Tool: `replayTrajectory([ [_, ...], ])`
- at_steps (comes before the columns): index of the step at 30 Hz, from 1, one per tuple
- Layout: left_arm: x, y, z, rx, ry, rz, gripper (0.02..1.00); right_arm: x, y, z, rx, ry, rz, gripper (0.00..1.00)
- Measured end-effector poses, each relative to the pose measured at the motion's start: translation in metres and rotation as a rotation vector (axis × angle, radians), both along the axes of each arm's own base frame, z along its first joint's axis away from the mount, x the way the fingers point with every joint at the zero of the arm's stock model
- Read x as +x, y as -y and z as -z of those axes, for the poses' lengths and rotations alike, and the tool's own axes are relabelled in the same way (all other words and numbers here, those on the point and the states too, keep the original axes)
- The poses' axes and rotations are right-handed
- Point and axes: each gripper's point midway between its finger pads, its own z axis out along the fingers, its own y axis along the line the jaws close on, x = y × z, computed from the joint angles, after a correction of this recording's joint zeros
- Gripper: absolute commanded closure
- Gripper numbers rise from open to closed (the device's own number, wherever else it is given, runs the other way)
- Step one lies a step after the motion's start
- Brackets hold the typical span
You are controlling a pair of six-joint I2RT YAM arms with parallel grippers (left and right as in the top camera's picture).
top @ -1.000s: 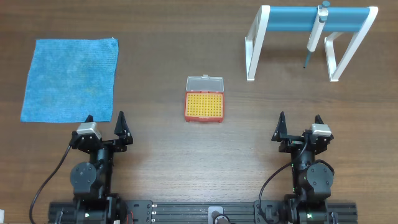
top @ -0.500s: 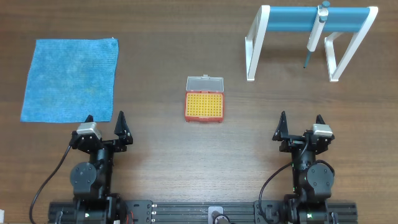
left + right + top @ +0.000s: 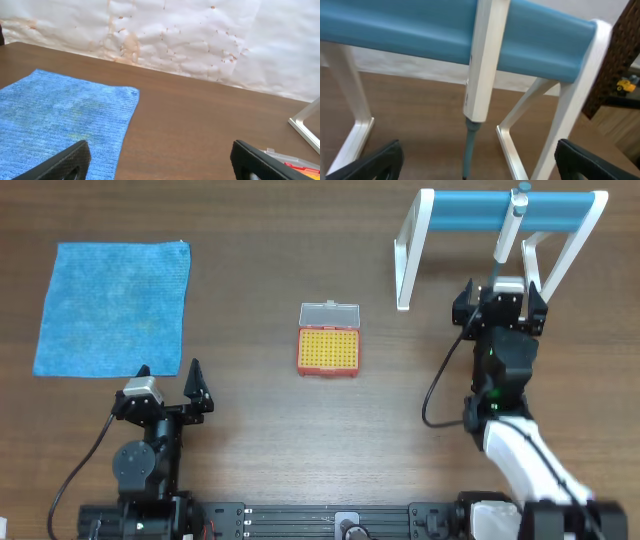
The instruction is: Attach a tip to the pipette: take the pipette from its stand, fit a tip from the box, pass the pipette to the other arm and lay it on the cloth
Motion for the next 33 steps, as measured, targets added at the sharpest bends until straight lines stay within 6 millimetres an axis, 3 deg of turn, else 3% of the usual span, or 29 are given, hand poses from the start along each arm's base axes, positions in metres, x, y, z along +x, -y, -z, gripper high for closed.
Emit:
replayTrajectory([
  [5,0.0,0.0,0.0,0.0,0.0,0.0,0.112,0.035,0.013,-0.004,0.042,0.012,-0.024,0.027],
  [10,0.0,0.0,0.0,0.0,0.0,0.0,0.112,0.052,0.009,-0.001,0.174,0.063,-0.075,0.025],
  [15,0.0,0.0,0.0,0.0,0.0,0.0,0.115,0.059,0.004,0.015,0.233,0.047,-0.109,0.025],
  [22,0.0,0.0,0.0,0.0,0.0,0.0,0.112,0.071,0.013,0.007,0.231,0.071,-0.097,0.025],
  [31,0.0,0.0,0.0,0.0,0.0,0.0,0.112,0.085,0.016,0.012,0.229,0.063,-0.097,0.012],
  [33,0.0,0.0,0.0,0.0,0.0,0.0,0.115,0.085,0.016,0.013,0.229,0.062,-0.097,0.069],
])
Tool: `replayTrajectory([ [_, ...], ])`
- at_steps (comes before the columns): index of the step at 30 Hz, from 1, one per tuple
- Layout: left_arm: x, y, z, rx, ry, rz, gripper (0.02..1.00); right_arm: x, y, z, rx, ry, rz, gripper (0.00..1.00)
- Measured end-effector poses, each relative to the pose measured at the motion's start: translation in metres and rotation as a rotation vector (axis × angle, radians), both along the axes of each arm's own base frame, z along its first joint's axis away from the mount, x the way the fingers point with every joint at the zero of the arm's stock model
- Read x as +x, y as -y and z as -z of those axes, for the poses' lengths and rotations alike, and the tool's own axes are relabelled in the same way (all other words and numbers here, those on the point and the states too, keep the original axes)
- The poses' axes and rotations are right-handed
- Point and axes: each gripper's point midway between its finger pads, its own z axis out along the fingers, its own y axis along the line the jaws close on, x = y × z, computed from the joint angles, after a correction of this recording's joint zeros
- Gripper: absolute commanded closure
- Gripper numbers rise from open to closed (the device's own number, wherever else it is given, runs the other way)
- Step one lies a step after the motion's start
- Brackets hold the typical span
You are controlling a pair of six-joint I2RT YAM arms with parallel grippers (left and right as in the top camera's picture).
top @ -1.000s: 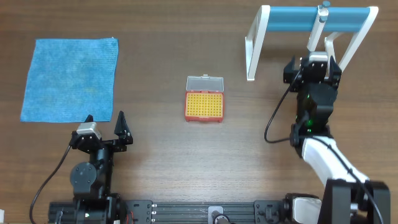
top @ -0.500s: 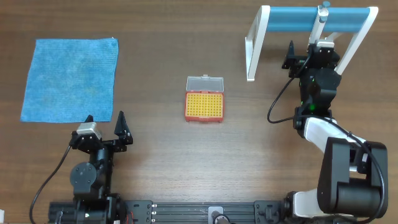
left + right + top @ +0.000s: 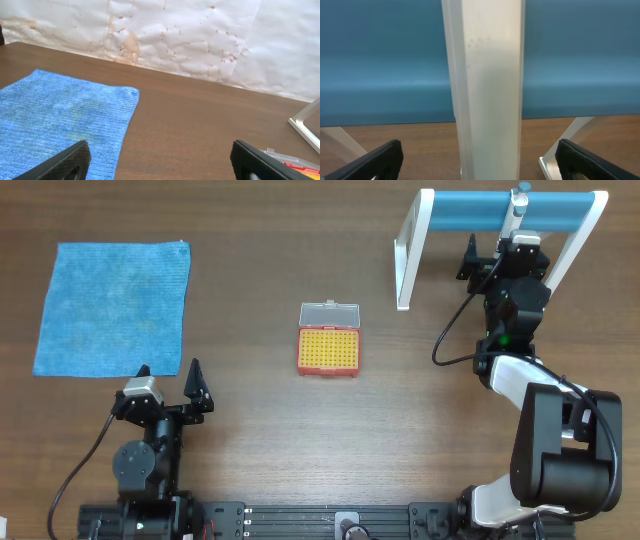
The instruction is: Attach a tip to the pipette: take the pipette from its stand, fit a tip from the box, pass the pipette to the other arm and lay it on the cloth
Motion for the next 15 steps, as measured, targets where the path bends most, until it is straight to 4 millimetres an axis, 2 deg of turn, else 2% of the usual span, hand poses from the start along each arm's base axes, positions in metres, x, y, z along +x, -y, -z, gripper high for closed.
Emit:
replayTrajectory([
  [1,0.0,0.0,0.0,0.0,0.0,0.0,0.115,0.0001,0.0,0.0008,-0.004,-0.002,0.0,0.152],
  [3,0.0,0.0,0.0,0.0,0.0,0.0,0.112,0.0002,0.0001,0.0009,-0.005,-0.002,0.0,0.619],
  [4,0.0,0.0,0.0,0.0,0.0,0.0,0.115,0.0002,-0.0002,0.0009,-0.007,-0.003,-0.002,0.79],
  [5,0.0,0.0,0.0,0.0,0.0,0.0,0.115,0.0003,-0.0005,0.0008,-0.007,-0.003,-0.004,0.917],
  [15,0.0,0.0,0.0,0.0,0.0,0.0,0.115,0.0005,-0.0012,0.0007,-0.006,-0.002,-0.008,0.925],
])
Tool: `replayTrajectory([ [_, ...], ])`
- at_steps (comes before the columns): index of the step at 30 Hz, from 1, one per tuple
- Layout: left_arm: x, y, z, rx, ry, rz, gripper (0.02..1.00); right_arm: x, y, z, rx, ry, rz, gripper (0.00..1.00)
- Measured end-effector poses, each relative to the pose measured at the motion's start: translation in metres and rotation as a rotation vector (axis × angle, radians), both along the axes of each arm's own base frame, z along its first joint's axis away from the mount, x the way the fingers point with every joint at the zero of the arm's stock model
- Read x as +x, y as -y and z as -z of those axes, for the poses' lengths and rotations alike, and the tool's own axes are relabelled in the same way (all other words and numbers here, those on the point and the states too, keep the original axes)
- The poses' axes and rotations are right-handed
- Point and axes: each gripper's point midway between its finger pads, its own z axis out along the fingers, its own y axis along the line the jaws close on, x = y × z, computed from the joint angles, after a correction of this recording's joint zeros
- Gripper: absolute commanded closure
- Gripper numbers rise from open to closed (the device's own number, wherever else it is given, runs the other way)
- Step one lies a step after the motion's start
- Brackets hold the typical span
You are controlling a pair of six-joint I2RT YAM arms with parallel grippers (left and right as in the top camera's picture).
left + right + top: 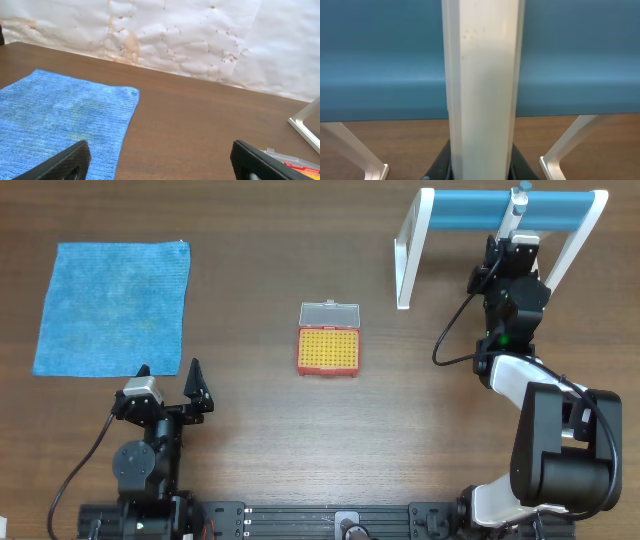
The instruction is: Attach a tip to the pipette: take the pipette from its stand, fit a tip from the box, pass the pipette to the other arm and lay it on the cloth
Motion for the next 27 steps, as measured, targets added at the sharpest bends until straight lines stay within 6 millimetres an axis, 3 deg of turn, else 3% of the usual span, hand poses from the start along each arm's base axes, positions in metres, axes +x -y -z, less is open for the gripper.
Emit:
replayTrajectory([
  [4,0.0,0.0,0.0,0.0,0.0,0.0,0.112,-0.002,0.0,-0.01,-0.003,0.018,0.0,0.923],
  [9,0.0,0.0,0.0,0.0,0.0,0.0,0.112,-0.009,-0.002,-0.041,-0.013,0.084,-0.002,0.923],
  [15,0.0,0.0,0.0,0.0,0.0,0.0,0.115,-0.035,-0.032,-0.028,-0.005,0.053,-0.059,0.923],
  [17,0.0,0.0,0.0,0.0,0.0,0.0,0.112,-0.049,-0.059,-0.044,0.012,0.099,-0.14,0.921],
  [21,0.0,0.0,0.0,0.0,0.0,0.0,0.115,-0.108,-0.146,-0.118,0.021,0.415,-0.433,0.923],
  [22,0.0,0.0,0.0,0.0,0.0,0.0,0.115,-0.124,-0.163,-0.121,0.028,0.459,-0.491,0.921],
  [23,0.0,0.0,0.0,0.0,0.0,0.0,0.115,-0.142,-0.184,-0.104,0.042,0.448,-0.569,0.923],
  [27,0.0,0.0,0.0,0.0,0.0,0.0,0.115,-0.164,-0.237,-0.063,0.075,0.366,-0.738,0.921],
])
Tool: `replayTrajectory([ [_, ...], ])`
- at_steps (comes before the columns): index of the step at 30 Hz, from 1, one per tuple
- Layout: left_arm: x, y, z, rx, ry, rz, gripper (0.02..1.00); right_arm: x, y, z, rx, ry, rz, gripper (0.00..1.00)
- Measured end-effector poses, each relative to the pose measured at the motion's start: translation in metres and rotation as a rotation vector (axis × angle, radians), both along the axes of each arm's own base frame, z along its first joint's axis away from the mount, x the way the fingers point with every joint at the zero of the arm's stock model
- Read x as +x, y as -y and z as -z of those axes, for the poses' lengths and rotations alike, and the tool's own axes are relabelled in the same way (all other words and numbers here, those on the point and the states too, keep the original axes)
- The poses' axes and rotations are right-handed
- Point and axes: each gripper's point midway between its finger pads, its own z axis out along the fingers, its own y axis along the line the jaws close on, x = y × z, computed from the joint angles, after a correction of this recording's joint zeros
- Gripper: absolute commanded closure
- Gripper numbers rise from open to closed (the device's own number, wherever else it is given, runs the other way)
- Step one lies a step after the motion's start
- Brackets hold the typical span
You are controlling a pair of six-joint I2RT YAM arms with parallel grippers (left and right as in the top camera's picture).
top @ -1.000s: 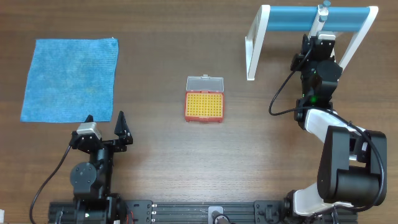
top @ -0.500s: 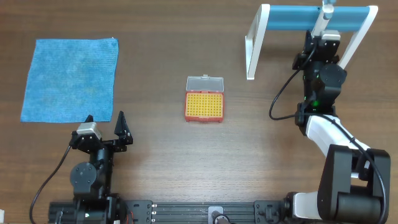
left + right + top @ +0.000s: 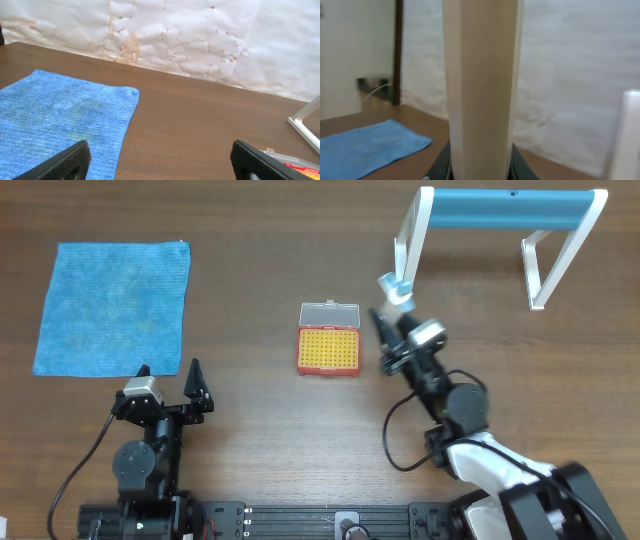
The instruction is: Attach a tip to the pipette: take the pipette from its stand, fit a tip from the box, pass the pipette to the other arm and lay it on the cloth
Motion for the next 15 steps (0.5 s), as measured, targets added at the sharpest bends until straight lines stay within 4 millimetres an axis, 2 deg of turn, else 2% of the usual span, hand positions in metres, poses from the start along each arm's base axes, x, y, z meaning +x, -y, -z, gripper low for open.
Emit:
replayTrajectory([
  [1,0.0,0.0,0.0,0.0,0.0,0.0,0.115,-0.003,-0.013,0.011,-0.012,-0.028,-0.037,0.921],
  [5,0.0,0.0,0.0,0.0,0.0,0.0,0.115,-0.007,-0.041,0.038,-0.048,-0.101,-0.111,0.923],
  [12,0.0,0.0,0.0,0.0,0.0,0.0,0.115,0.011,-0.077,0.032,-0.042,-0.083,-0.168,0.923],
  [15,0.0,0.0,0.0,0.0,0.0,0.0,0.115,0.015,-0.082,0.042,-0.053,-0.104,-0.174,0.923],
])
